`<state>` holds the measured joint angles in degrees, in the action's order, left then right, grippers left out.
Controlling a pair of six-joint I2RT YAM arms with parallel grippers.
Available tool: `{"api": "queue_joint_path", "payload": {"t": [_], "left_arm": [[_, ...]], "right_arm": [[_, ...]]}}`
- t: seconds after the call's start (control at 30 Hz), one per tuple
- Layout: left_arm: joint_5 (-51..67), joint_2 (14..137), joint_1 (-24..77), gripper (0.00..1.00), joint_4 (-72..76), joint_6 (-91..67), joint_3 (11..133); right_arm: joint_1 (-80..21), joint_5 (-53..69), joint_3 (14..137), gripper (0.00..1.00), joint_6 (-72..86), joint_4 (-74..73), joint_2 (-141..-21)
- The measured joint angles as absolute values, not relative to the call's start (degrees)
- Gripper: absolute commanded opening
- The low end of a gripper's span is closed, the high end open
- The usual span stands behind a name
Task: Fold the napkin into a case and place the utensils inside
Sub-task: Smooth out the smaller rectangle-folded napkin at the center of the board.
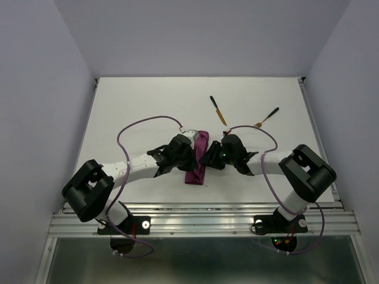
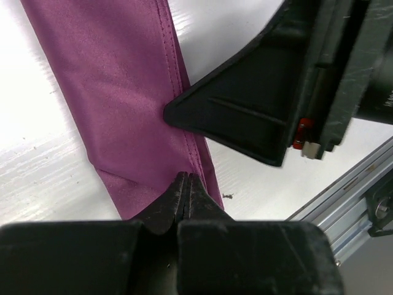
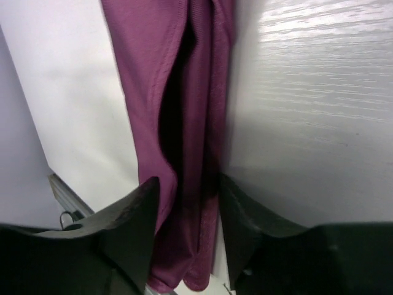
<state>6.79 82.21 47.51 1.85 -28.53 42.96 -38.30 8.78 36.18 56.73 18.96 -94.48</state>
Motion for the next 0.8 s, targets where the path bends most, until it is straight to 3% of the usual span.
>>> {"api": "queue_joint_path", "payload": {"t": [0.07, 0.1, 0.13, 0.5, 0.67, 0.8], "left_arm": [[6.52, 82.08, 47.51, 0.00, 2.39, -29.71, 42.35], [6.26, 81.69, 47.51, 0.08, 2.59, -30.44, 41.67], [5.96, 81.28, 47.51, 0.32, 2.59, -30.83, 41.17], [2.74, 75.57, 46.63, 0.30, 3.18, -37.17, 35.20], [2.94, 75.99, 46.63, 0.29, 4.01, -37.71, 35.09], [3.64, 77.36, 46.63, 0.21, 5.34, -38.00, 34.63]], "right_arm": [[-38.33, 9.30, 36.12, 0.55, 56.34, 18.79, -93.69], [-38.33, 9.56, 35.92, 0.55, 56.23, 18.48, -93.14], [-38.33, 9.74, 35.77, 0.53, 56.07, 18.33, -92.84], [-38.33, 16.97, 33.98, 0.47, 55.31, 19.00, -92.44], [-38.30, 18.74, 33.98, 0.54, 55.22, 20.05, -93.03], [-38.33, 19.38, 33.98, 0.47, 55.22, 20.23, -93.06]]}}
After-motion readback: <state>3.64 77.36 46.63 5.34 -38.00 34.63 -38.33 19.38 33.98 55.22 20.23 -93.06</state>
